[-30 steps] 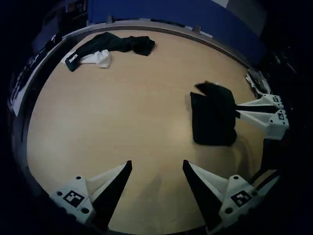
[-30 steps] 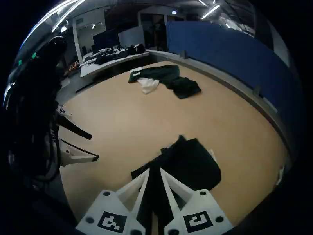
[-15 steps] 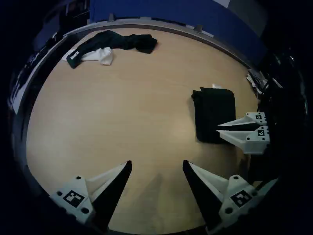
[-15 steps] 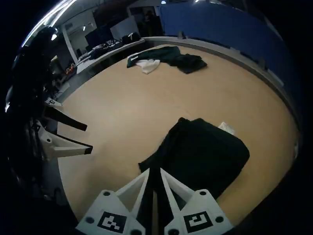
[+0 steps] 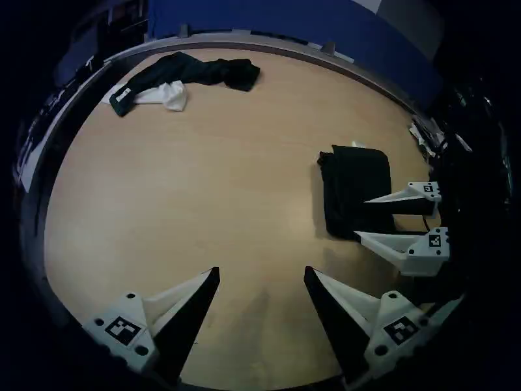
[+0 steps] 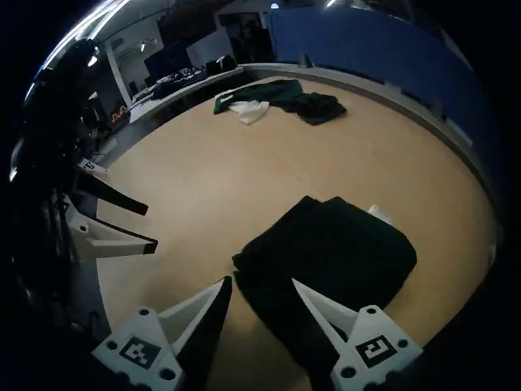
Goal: Fold towel
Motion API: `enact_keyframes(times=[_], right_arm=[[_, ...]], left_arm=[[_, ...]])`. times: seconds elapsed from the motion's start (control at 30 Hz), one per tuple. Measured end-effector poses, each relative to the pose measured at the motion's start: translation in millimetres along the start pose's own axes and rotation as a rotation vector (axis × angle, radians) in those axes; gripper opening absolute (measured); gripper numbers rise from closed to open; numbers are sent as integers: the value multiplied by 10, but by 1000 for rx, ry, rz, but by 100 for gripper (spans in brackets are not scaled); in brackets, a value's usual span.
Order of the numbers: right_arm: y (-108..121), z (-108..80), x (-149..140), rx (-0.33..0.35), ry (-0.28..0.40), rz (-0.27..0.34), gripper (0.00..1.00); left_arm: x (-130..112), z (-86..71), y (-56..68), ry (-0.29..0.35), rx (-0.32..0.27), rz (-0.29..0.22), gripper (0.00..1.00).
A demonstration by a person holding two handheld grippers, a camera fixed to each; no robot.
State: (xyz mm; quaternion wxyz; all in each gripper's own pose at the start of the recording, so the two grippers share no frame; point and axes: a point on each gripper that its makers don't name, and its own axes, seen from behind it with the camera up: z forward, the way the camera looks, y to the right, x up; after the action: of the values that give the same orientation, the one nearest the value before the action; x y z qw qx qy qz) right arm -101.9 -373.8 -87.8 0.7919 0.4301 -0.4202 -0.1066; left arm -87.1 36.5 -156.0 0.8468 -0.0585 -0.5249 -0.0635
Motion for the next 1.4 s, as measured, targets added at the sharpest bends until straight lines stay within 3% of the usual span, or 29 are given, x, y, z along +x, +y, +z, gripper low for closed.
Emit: enact_keyframes(times=[0.37,0.8,1.4], right_arm=[[112,-233,-12,-18,36,-12,77],[503,-592,-402,-143,47,61,90],[530,-575,-653,-178,10,78,92]], left_arm=[[-13,32,-15,-1,2,1,97],[24,-9,8,2,0,10,97],[13,-61,20,5,1,10,97]])
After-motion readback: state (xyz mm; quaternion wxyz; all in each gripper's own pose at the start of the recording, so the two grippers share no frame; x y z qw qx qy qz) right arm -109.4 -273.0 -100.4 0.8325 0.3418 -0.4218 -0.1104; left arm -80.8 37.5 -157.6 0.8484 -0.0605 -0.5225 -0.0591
